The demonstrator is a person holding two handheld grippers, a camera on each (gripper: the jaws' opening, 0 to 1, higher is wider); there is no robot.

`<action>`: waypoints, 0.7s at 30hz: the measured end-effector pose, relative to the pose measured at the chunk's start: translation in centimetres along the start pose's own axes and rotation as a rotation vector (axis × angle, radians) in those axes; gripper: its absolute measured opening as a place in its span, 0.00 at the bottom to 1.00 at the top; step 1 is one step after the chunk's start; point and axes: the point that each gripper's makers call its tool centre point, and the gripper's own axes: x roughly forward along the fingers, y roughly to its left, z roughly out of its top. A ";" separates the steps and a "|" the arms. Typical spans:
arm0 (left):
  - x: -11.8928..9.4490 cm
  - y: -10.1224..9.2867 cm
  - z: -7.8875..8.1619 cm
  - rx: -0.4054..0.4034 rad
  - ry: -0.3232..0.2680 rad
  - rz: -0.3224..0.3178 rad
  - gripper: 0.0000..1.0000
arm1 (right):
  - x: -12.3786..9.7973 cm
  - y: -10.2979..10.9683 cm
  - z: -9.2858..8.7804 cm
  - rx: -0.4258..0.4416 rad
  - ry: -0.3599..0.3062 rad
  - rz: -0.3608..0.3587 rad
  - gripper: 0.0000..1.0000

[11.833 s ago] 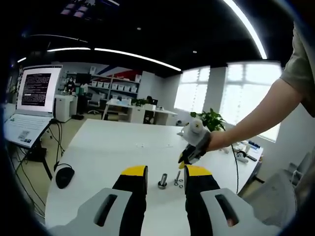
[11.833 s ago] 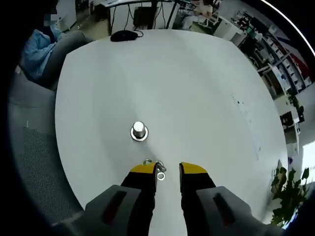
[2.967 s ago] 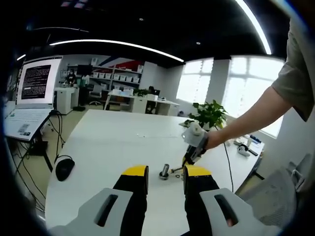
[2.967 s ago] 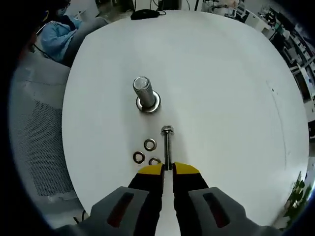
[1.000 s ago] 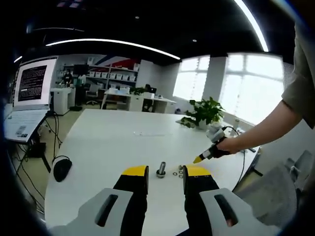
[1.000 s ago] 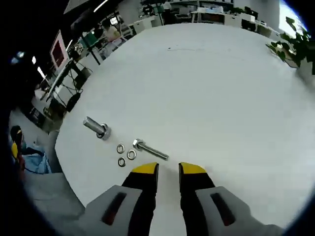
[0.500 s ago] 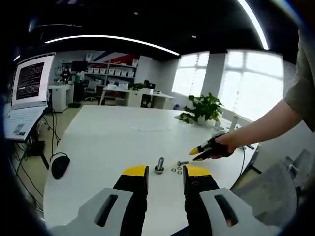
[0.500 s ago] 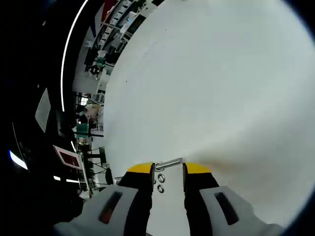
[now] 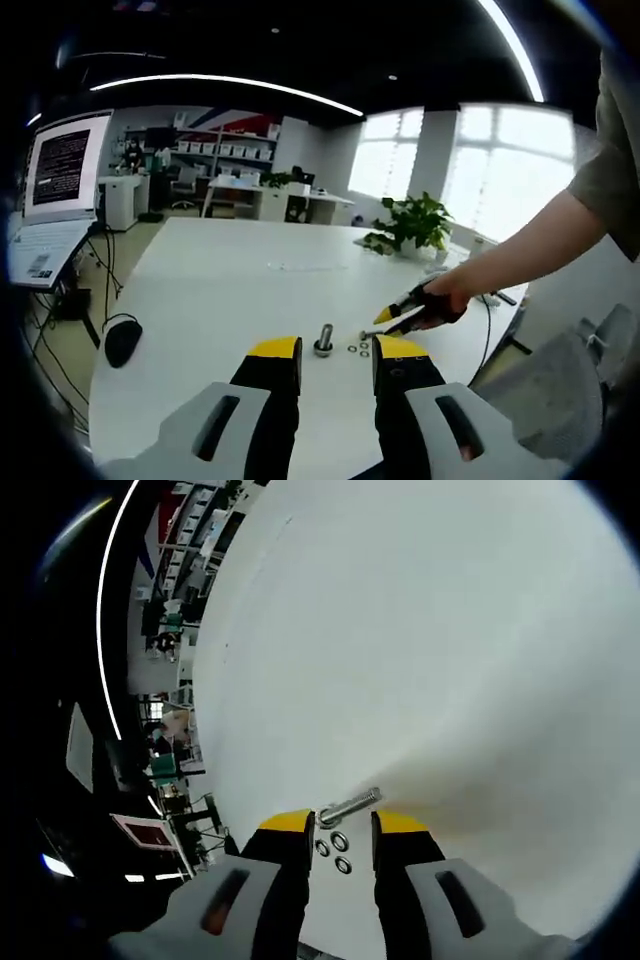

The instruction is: Place the washer onto the threaded stud by aligning its center hole with the stud, sliding it down to the base, and recovering from edge contact or off-axis alignment until the washer reaches the visible bottom stop.

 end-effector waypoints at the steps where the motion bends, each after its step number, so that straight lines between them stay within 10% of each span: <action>1: 0.0 0.0 0.0 0.000 0.000 -0.001 0.26 | 0.1 -0.1 0.1 0.012 -0.002 -0.004 0.25; 12: -0.2 0.3 0.3 -0.007 -0.016 0.009 0.26 | 0.9 -0.4 0.0 0.131 -0.015 -0.031 0.16; 21: -0.2 0.6 0.3 -0.017 -0.019 0.018 0.26 | 1.7 0.0 -0.2 -0.069 0.046 -0.136 0.13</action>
